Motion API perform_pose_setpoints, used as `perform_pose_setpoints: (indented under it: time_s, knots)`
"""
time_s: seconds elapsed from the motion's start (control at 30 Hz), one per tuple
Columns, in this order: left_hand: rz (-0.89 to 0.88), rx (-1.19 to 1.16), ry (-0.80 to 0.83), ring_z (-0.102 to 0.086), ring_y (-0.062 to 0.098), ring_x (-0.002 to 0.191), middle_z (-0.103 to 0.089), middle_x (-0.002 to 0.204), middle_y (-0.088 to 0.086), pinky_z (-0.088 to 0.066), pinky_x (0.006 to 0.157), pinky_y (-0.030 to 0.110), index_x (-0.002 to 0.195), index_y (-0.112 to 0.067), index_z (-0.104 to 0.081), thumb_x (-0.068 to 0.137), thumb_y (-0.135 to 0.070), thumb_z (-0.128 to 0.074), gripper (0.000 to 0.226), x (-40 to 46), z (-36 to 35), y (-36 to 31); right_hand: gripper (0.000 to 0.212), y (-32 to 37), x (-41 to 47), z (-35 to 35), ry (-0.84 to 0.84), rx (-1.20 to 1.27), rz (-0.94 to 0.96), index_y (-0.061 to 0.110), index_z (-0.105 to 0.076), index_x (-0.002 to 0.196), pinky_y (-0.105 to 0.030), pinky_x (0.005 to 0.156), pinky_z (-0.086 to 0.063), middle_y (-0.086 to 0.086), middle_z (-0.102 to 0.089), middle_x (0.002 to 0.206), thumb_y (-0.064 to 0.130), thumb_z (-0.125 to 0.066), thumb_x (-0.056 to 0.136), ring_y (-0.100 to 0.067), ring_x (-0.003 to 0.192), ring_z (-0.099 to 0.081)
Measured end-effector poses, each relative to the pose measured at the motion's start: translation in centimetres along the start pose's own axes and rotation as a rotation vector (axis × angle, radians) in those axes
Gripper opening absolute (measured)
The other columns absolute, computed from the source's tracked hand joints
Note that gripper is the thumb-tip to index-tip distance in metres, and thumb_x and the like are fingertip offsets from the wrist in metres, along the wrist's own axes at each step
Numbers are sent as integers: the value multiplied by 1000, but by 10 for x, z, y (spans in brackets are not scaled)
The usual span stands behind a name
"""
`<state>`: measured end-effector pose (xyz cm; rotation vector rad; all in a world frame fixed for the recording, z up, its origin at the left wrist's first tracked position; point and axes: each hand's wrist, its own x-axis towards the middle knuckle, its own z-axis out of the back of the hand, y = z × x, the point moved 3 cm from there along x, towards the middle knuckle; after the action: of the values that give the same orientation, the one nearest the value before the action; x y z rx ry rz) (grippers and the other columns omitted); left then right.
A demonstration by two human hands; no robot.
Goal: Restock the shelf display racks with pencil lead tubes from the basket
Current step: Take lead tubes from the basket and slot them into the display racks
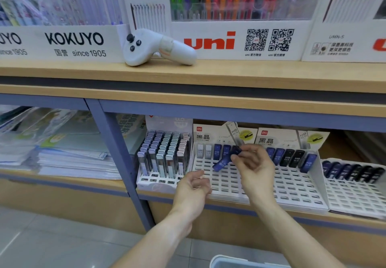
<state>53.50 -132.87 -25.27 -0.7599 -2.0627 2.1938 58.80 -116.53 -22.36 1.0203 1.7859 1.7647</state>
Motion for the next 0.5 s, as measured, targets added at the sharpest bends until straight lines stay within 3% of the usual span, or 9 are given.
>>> perform_pose_setpoints:
  time_s: [0.1,0.2,0.27,0.4,0.5]
  knots:
    - [-12,45,6,-68,15,105,-71,113,-1,-55,100,35,126,-19,-61,98,2,-59,35,1,-1,-2,26,-3,15,0,5,-82,47,17,-63,100,-22,76,-56,-6,-70,90,-1,-76,85,-16,84,-71]
    - [-11,17,13,-69,19,100,-71,112,0,-58,95,35,124,-21,-60,98,0,-59,33,3,-2,-3,30,-6,22,0,-7,-98,10,22,-62,102,-30,78,-58,-6,-71,90,1,-77,86,-17,84,-71]
    - [-14,-30,7,-70,20,98,-73,109,2,-58,94,34,121,-19,-61,98,-4,-63,28,5,-3,-3,33,-7,18,3,3,-39,-57,22,-64,106,-27,74,-58,-8,-71,91,-1,-76,86,-17,83,-72]
    - [-14,-213,42,-75,23,97,-77,102,11,-60,90,32,111,-7,-68,96,-13,-69,17,8,-7,-7,24,-20,-17,-2,124,153,-318,9,-69,104,-34,72,-58,-21,-72,96,-5,-74,86,-28,86,-76]
    - [-39,-245,58,-76,22,93,-79,96,9,-60,84,30,106,-6,-68,99,-11,-64,10,6,-11,-12,14,-29,-36,-2,240,71,-318,2,-70,91,-30,75,-60,-16,-75,87,-3,-79,82,-28,83,-74]
